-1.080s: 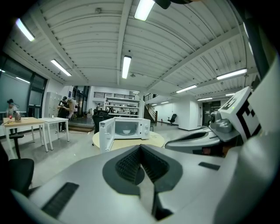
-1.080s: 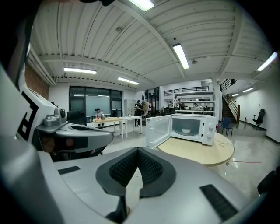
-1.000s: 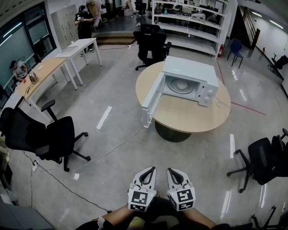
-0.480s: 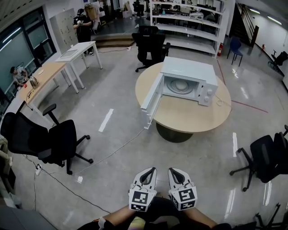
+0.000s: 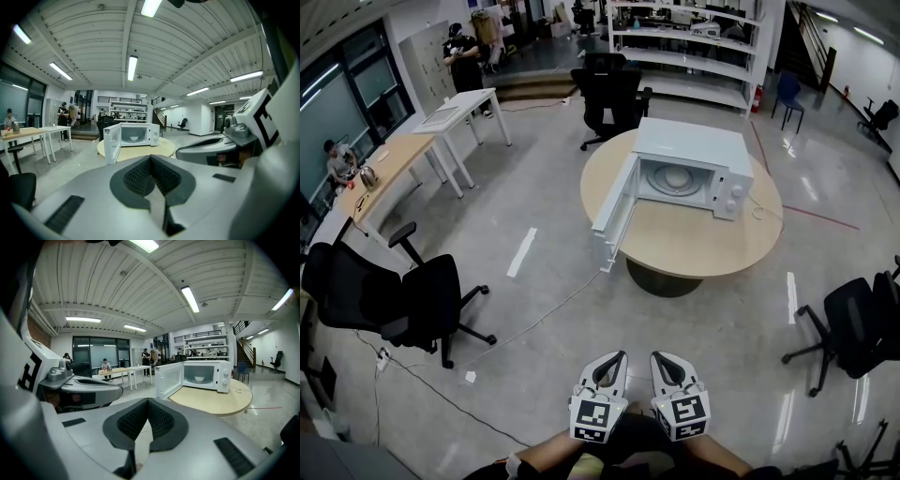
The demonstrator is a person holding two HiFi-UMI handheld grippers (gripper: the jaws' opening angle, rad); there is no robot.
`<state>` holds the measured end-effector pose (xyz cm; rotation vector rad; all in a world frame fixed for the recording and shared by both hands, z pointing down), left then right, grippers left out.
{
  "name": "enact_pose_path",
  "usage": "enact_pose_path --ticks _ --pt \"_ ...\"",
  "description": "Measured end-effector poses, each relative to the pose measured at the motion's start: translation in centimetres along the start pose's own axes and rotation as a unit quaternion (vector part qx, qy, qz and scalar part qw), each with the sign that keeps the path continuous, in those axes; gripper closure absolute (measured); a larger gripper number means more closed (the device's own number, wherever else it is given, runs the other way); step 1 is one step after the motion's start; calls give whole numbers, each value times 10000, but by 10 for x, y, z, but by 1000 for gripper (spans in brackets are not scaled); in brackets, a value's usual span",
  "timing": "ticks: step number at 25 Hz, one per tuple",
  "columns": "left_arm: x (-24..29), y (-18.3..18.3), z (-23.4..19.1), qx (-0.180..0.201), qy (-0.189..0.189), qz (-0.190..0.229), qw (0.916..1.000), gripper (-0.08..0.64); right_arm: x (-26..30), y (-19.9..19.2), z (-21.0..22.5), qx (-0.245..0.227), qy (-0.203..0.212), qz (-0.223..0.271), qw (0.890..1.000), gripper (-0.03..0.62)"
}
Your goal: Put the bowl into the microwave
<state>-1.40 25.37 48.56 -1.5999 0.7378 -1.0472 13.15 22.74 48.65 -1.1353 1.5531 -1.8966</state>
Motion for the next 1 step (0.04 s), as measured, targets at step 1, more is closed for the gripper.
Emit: enact_pose_path --ticks 1 --pt "1 0 -1 -5 -7 -4 10000 512 1 0 0 1 -1 -1 10000 578"
Point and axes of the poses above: the fingertips, and each gripper's own axes: x forward along the fingers, z to its right, y out of its top, the point moved 9 cm from there along -x, backward along the fingers, and after that the axes turned 4 degrees about -y, right-handed, at the moved point
